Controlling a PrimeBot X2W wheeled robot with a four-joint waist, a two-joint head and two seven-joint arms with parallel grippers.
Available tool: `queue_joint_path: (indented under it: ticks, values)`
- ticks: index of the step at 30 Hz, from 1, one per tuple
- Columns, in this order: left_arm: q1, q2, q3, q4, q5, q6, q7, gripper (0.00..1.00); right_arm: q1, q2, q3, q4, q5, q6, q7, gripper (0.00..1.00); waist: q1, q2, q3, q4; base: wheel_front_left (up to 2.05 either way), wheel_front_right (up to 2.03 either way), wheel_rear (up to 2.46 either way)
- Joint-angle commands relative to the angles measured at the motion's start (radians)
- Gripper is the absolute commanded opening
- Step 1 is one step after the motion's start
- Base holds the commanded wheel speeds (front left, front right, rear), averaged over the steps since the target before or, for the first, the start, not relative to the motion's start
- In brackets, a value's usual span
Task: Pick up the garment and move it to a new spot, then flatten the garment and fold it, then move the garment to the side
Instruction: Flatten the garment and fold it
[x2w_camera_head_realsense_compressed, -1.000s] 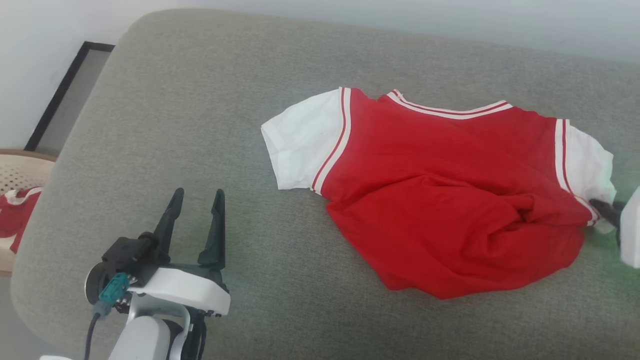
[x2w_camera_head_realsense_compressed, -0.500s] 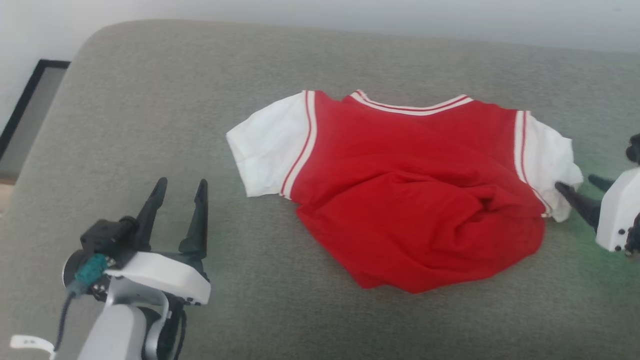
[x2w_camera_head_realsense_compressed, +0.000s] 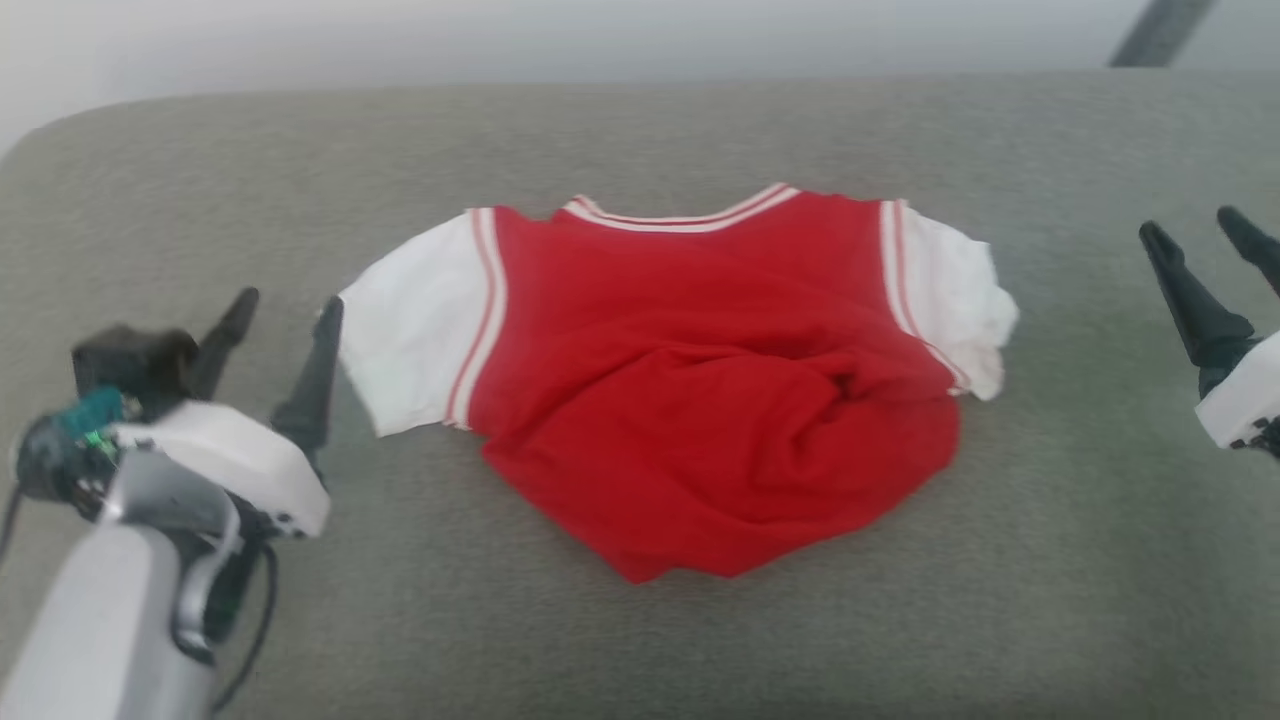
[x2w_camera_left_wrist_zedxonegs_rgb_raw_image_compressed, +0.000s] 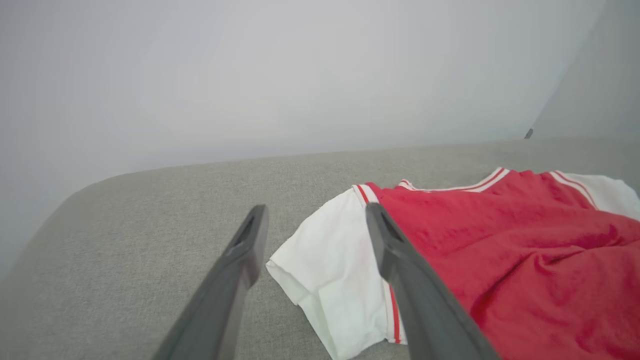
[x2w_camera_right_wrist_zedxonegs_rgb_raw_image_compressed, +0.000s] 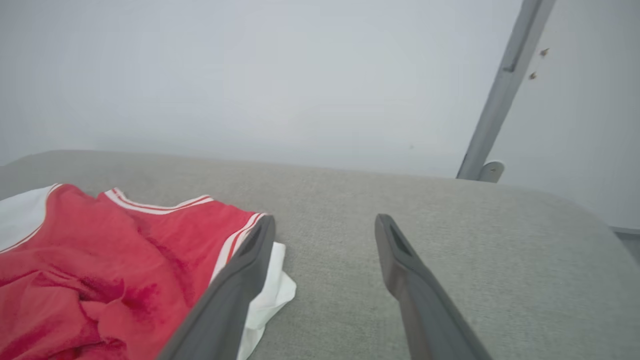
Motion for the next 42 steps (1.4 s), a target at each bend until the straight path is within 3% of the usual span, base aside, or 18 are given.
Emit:
queue_joint_path:
  ticks: [1,8,15,20,28,30,32,42]
  values:
    - [-0.015,0.013,0.002,0.004,0.002,-0.005,0.010,1.00,0.017,0.014,-0.011,-0.007,-0.014,-0.001,-0.015,1.00,0.0000,-0.0001,0.005,-0.031,0.00,0.00,0.00]
    - [-0.104,0.066,0.002,0.060,-0.035,-0.014,0.158,1.00,0.111,0.139,-0.203,-0.090,-0.163,-0.001,-0.122,1.00,0.0000,-0.0001,0.037,-0.107,0.00,0.00,0.00]
    - [-0.197,0.117,0.013,0.207,-0.081,0.009,0.363,1.00,0.183,0.264,-0.315,-0.183,-0.252,-0.001,-0.102,1.00,0.0000,-0.0001,0.090,-0.167,0.00,0.00,0.00]
    - [-0.246,0.146,-0.010,0.308,-0.083,0.035,0.516,1.00,0.202,0.297,-0.337,-0.221,-0.270,-0.001,-0.063,1.00,0.0000,-0.0001,0.120,-0.185,0.00,0.00,0.00]
    - [-0.323,0.114,-0.046,0.464,-0.096,0.100,0.704,1.00,0.197,0.302,-0.312,-0.260,-0.262,-0.001,0.018,1.00,0.0000,-0.0001,0.153,-0.181,0.00,0.00,0.00]
    - [-0.327,0.102,-0.067,0.507,-0.097,0.102,0.774,0.00,0.191,0.295,-0.294,-0.262,-0.251,-0.001,0.049,1.00,0.0000,-0.0001,0.158,-0.176,0.00,0.00,0.00]
    - [-0.343,0.094,-0.075,0.531,-0.104,0.108,0.811,0.00,0.180,0.280,-0.276,-0.265,-0.244,-0.001,0.075,1.00,0.0000,-0.0001,0.162,-0.169,0.00,0.00,0.00]
    - [-0.463,0.033,-0.112,0.538,-0.092,0.077,0.752,0.00,0.048,0.210,-0.187,-0.218,-0.188,0.000,0.211,1.00,0.0000,-0.0001,0.203,-0.109,0.00,0.00,0.00]
